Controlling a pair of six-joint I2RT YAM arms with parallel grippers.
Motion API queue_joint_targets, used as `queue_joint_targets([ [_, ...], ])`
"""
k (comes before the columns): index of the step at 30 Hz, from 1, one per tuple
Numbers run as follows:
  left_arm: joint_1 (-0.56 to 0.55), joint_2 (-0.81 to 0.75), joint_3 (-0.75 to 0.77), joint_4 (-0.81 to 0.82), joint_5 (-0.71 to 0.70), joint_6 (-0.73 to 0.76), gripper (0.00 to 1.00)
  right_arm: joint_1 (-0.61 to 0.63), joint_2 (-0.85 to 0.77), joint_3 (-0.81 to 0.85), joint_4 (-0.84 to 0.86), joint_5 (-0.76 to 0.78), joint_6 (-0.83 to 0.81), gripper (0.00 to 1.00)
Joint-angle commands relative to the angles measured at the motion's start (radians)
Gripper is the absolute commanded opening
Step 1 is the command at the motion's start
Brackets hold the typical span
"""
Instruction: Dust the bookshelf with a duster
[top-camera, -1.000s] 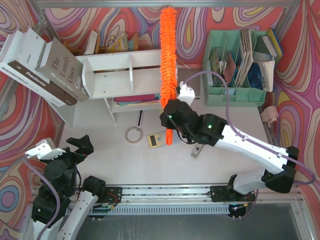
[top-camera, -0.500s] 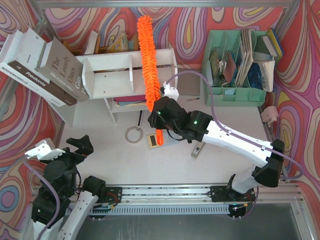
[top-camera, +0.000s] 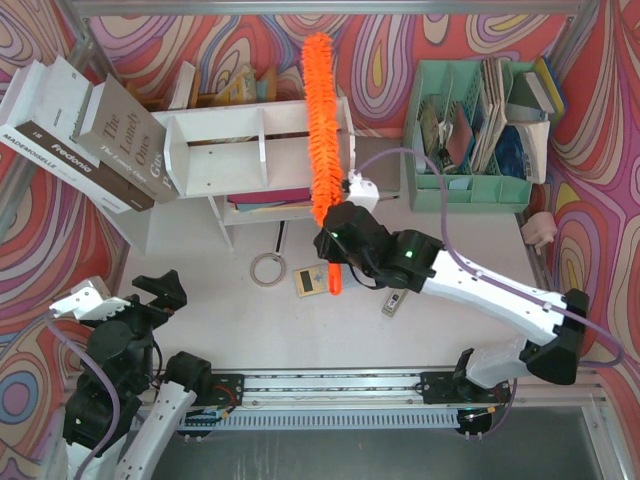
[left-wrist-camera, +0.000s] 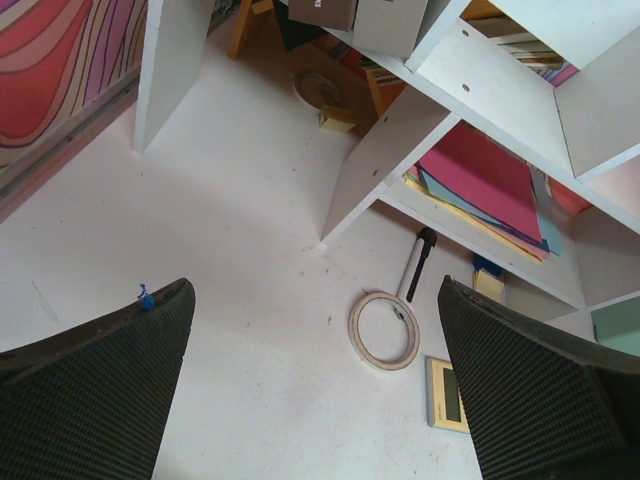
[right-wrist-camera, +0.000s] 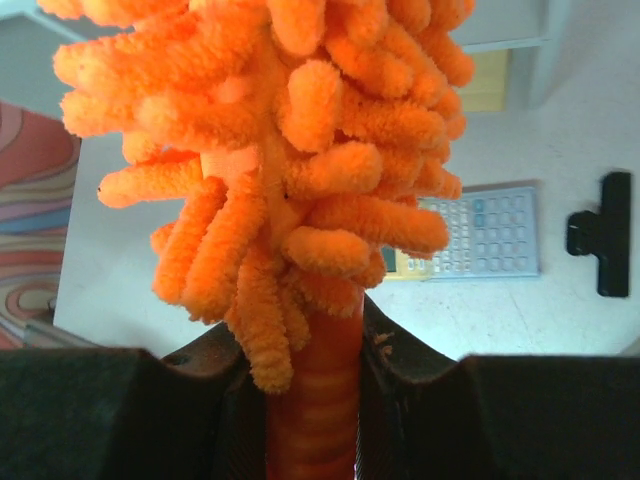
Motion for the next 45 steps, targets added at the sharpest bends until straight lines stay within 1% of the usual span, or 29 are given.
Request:
queue_joint_targets([
  [1,0.004,-0.006,-0.001,0.006,0.000,-0.002,0.99,-0.005,-0.098,-0.019,-0.073,0.165,0.076,0.00],
  [5,0.004,-0.008,-0.001,0.006,-0.001,-0.002,0.99,-0.007,-0.104,-0.022,-0.092,0.175,0.084,0.00],
  [14,0.005,-0.011,-0.001,0.005,-0.004,-0.004,0.99,-0.008,-0.041,0.013,0.034,0.026,0.026,0.00],
  [17,0.005,-0.010,-0.001,0.005,-0.004,-0.003,0.98,-0.008,-0.023,0.029,0.032,0.019,0.022,0.00],
  [19,0.004,-0.008,-0.001,0.004,-0.003,-0.004,0.99,-0.008,-0.032,0.021,0.026,0.037,0.025,0.00],
  [21,0.005,-0.008,-0.001,0.007,-0.004,-0.002,0.99,-0.007,-0.052,0.005,0.001,0.090,0.047,0.00],
  [25,0.005,-0.007,-0.001,0.007,-0.001,-0.002,0.99,-0.007,-0.131,-0.087,-0.027,0.189,0.113,0.00],
  [28,0.004,-0.010,0.000,0.003,-0.004,-0.005,0.99,-0.007,-0.187,-0.138,-0.008,0.204,0.124,0.00],
  [31,0.004,-0.016,-0.001,0.002,-0.010,-0.007,0.98,-0.008,-0.194,-0.140,0.045,0.161,0.049,0.00],
  [36,0.005,-0.013,0.000,0.001,-0.008,-0.006,0.99,-0.007,-0.195,-0.132,0.214,-0.031,-0.142,0.00],
  [40,0.004,-0.012,0.000,0.000,-0.010,-0.007,0.98,0.002,-0.182,-0.101,0.226,-0.118,-0.163,0.00],
  [42,0.004,-0.013,0.000,-0.001,-0.012,-0.007,0.98,0.038,-0.169,-0.091,0.235,-0.140,-0.175,0.00],
  [45,0.004,-0.013,0.000,-0.001,-0.013,-0.007,0.99,0.158,-0.128,-0.055,0.218,-0.031,-0.174,0.00],
])
